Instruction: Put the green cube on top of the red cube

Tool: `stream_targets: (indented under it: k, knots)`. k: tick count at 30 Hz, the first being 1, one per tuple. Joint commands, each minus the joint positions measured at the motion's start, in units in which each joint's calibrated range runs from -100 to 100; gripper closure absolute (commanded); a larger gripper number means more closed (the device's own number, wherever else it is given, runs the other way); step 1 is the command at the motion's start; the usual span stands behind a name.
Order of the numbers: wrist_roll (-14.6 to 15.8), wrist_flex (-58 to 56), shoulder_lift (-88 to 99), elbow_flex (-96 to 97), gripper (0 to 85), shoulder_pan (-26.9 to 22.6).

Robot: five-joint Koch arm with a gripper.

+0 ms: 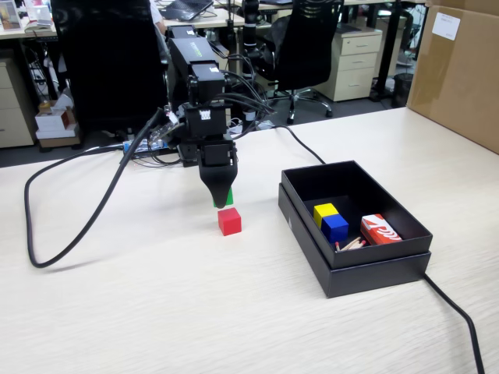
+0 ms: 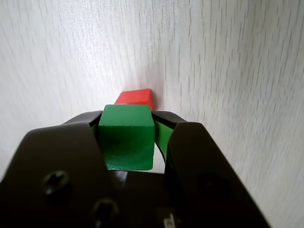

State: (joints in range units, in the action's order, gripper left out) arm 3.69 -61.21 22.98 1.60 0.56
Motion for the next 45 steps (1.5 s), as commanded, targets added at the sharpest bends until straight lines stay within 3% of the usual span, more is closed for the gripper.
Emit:
stream_targets:
  k: [1, 45]
  knots:
    - [-0.10, 1.64, 0.14, -3.41, 82.3, -0.05]
    - [0.24, 4.15, -3.41, -0.51, 82.1, -0.78]
